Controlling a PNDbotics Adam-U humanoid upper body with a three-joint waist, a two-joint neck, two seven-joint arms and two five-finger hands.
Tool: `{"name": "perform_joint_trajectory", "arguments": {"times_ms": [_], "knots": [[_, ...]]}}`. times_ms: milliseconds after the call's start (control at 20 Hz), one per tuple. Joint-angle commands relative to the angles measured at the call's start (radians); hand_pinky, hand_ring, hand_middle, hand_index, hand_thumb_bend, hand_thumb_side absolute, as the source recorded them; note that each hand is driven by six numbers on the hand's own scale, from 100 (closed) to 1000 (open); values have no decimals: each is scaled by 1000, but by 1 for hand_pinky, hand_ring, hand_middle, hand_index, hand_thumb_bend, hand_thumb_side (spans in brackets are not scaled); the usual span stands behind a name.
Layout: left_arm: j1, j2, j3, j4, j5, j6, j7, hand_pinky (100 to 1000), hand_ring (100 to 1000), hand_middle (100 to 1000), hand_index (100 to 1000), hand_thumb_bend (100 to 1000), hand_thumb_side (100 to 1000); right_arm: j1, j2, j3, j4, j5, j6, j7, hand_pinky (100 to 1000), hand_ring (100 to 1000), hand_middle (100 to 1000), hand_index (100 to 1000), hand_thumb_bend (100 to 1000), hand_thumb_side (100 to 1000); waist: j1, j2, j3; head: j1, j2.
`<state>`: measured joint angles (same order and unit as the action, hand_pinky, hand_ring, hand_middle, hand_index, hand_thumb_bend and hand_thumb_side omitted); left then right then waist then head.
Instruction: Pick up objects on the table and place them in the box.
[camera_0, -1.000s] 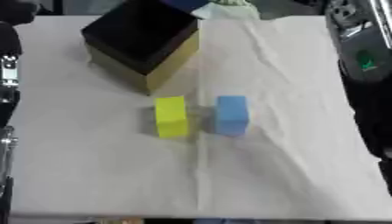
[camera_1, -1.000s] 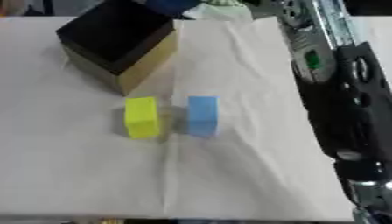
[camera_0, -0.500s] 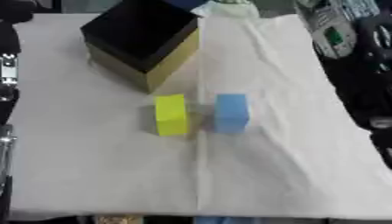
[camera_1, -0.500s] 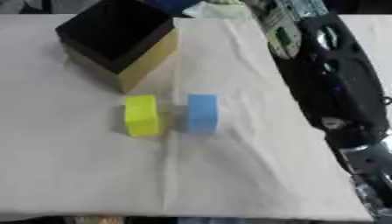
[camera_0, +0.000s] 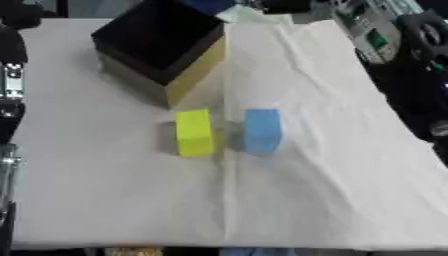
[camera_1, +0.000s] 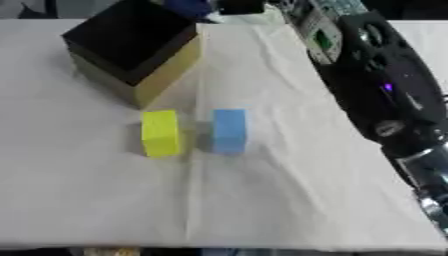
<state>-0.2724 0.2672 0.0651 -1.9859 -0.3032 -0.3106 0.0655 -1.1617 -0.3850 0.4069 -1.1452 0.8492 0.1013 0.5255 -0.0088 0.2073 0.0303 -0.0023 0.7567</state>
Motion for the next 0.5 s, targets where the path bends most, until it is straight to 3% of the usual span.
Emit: {"name": "perform_joint_trajectory", "arguments": {"times_ms": [50, 500], "knots": [[-6, 29, 4, -14, -4, 2, -1, 760, 753, 778, 828, 139, 832, -25, -53, 4, 3, -14, -24, 8, 895, 966, 858, 920, 100, 1000, 0, -23, -4, 8, 10], [-2, 33, 3, -14, -3, 5, -2, 760, 753, 779, 828, 140, 831, 5, -92, 34, 7, -54, -132, 14, 897, 968, 870, 926, 100, 1000, -5, -30, -19, 27, 11]]}}
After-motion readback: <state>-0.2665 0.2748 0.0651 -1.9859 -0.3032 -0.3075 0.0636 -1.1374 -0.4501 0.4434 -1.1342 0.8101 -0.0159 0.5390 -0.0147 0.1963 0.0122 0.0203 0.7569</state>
